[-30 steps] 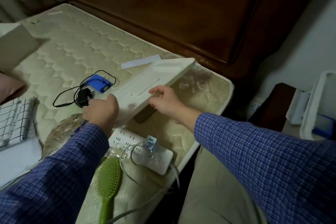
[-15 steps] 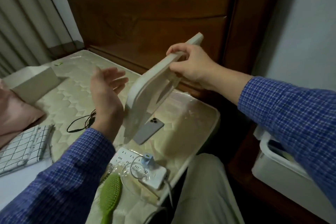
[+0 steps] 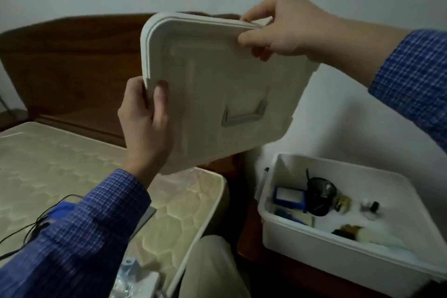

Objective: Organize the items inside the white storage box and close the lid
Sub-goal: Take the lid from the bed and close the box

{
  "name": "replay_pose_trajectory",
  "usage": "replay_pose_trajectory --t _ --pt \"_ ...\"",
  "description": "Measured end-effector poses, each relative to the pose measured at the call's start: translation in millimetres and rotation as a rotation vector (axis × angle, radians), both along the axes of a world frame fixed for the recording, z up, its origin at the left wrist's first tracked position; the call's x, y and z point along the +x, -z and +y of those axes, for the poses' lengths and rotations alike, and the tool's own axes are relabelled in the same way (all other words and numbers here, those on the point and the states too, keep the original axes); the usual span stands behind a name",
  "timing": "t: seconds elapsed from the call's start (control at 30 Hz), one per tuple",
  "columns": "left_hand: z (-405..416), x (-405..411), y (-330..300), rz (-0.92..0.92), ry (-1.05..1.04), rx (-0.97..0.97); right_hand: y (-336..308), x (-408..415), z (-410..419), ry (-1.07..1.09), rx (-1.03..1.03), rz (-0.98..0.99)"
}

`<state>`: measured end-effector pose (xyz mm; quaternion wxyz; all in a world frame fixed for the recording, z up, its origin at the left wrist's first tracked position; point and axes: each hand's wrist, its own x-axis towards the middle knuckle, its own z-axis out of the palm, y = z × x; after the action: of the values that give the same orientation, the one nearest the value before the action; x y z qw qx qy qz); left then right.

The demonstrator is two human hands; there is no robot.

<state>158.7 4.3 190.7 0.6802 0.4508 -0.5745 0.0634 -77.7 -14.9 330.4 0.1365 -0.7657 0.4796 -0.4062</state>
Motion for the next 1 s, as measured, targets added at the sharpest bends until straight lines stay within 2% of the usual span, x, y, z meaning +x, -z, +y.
replay_pose_trajectory --t 0.1,0.27,0.33,0.37,0.43,0.5,0.63,0.77,0.93,1.0 --pt "-16 -37 -10 0.124 0.169 0.101 17 -59 6 0.107 -0.052 -0.027" --pt "-39 -85 4 0.308 0.472 0.410 95 -193 29 0.543 -0.335 0.064" --pt "-50 -101 18 0.339 0.532 0.532 139 -241 46 0.730 -0.233 0.111" --pt "-57 -108 26 0.349 0.562 0.606 158 -258 56 0.773 -0.129 0.067" --pt "-73 -121 46 0.376 0.632 0.750 193 -279 72 0.752 0.040 -0.121" --pt "-89 -135 67 0.388 0.665 0.885 221 -290 79 0.712 0.070 -0.281" --pt "-115 -163 113 0.313 0.590 1.059 265 -294 85 0.791 0.033 -0.411" --pt "-119 -180 149 0.273 0.637 1.100 296 -304 73 0.935 0.149 -0.553" --pt "-116 -193 176 0.030 0.710 1.120 320 -315 46 0.990 0.305 -0.541" --pt "-120 -196 179 0.005 0.726 1.116 327 -317 34 0.999 0.348 -0.519"
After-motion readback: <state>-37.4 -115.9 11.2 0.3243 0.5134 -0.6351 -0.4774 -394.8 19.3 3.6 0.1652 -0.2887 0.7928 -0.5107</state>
